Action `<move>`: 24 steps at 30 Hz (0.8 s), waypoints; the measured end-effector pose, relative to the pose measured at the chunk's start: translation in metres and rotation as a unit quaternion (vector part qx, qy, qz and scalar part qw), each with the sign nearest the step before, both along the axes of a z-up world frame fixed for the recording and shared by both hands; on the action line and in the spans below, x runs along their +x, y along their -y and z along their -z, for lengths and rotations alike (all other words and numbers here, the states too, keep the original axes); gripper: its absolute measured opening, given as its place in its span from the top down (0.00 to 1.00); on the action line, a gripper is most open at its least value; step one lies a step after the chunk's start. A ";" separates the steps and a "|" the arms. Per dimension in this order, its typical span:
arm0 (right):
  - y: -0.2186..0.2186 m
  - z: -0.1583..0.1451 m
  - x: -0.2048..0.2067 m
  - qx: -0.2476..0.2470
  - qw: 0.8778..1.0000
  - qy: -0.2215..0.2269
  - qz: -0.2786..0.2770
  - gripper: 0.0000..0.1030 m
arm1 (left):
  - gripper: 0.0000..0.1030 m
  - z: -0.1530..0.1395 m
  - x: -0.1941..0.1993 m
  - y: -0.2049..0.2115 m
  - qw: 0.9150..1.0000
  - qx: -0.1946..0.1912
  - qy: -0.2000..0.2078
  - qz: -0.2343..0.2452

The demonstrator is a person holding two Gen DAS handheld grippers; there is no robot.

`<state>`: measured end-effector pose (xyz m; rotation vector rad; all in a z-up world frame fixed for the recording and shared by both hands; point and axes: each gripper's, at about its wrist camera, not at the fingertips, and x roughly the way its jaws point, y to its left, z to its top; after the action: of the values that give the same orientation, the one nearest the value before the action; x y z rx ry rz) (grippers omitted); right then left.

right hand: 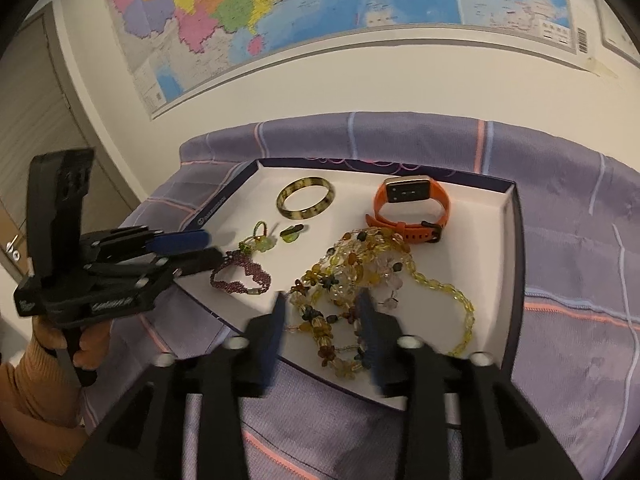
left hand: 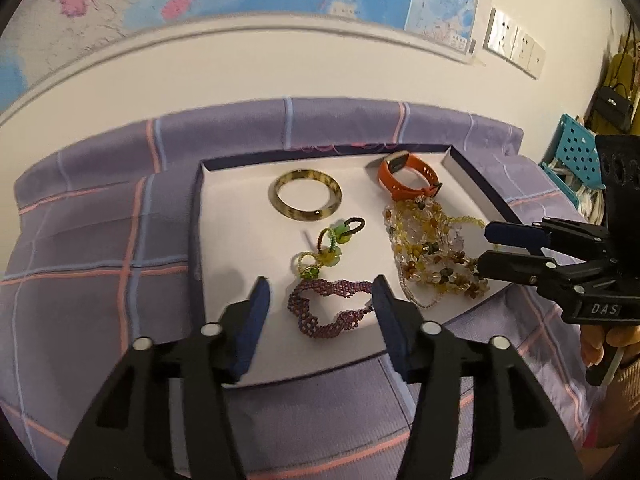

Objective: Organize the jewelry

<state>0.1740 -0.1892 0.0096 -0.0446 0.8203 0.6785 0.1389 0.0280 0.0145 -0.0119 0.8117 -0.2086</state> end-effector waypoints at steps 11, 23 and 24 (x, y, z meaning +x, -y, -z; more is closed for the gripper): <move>0.000 0.002 -0.020 -0.003 1.000 0.014 0.017 0.29 | 0.05 -0.009 -0.040 0.002 0.998 0.017 0.040 -0.036; -0.004 0.002 -0.062 -0.031 0.995 0.069 0.057 0.06 | 0.05 -0.004 -0.068 0.009 0.996 0.039 0.040 -0.066; -0.004 0.002 -0.065 -0.032 0.995 0.072 0.059 0.06 | 0.05 -0.004 -0.070 0.009 0.996 0.039 0.039 -0.069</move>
<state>0.1092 -0.1853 0.0074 -0.1001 0.7006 0.5307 0.0693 0.0186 0.0184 0.0134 0.7383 -0.0469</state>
